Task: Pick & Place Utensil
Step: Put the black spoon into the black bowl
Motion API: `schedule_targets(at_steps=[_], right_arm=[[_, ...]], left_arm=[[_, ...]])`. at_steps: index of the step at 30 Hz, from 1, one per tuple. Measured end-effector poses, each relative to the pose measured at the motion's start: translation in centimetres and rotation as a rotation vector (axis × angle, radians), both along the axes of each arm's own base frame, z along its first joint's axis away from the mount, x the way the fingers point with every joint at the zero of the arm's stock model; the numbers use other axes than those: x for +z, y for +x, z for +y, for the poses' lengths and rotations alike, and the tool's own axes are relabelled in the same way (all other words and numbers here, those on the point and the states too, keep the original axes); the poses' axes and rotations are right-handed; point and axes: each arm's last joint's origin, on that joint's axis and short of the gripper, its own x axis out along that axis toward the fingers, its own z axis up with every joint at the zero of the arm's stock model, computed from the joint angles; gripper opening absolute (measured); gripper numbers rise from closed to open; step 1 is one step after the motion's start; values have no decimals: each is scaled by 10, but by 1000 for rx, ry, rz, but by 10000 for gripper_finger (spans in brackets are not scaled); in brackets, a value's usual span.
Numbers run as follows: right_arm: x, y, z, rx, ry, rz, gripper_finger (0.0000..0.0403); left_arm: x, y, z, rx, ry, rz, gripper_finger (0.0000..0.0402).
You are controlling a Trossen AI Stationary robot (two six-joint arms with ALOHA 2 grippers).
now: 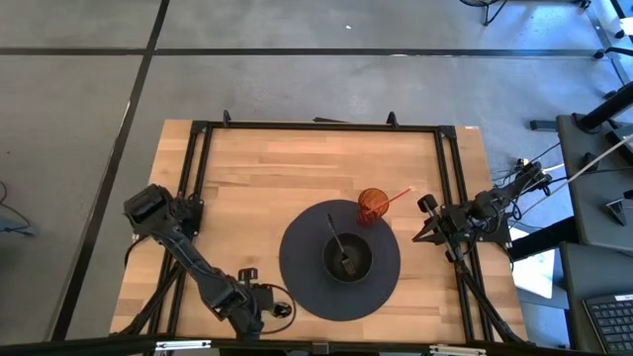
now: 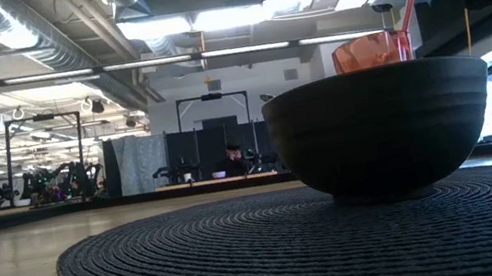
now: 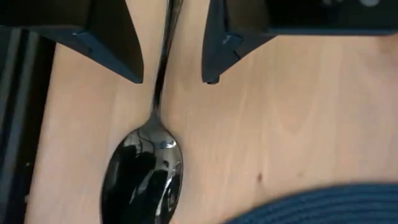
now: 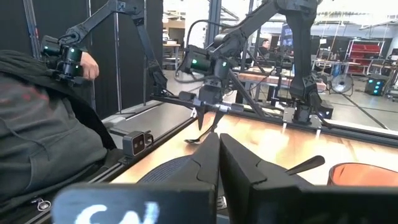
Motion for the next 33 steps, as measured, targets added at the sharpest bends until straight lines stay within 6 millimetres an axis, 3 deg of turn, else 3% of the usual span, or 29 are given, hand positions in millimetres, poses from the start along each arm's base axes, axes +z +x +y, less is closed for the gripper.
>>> schedule_targets(at_steps=[6, 15, 19, 25, 29, 33], right_arm=[[0, 0, 0, 0, 3, 1, 14], [0, 0, 0, -1, 3, 1, 14], [0, 0, 0, 0, 4, 1, 14], [1, 0, 0, -1, 8, -5, 14], [1, 0, 0, 0, 8, -5, 14], [1, 0, 0, 0, 7, -5, 14]], left_arm=[[-18, 2, -4, -12, 4, 51, 174], [-24, 4, -5, -18, 34, 46, 159], [-27, 9, 1, 4, 49, 55, 121], [-28, 17, 9, 0, 8, 100, 13], [-24, 18, 10, -32, 14, 112, 5], [-4, 17, 14, -65, 147, 195, 4]])
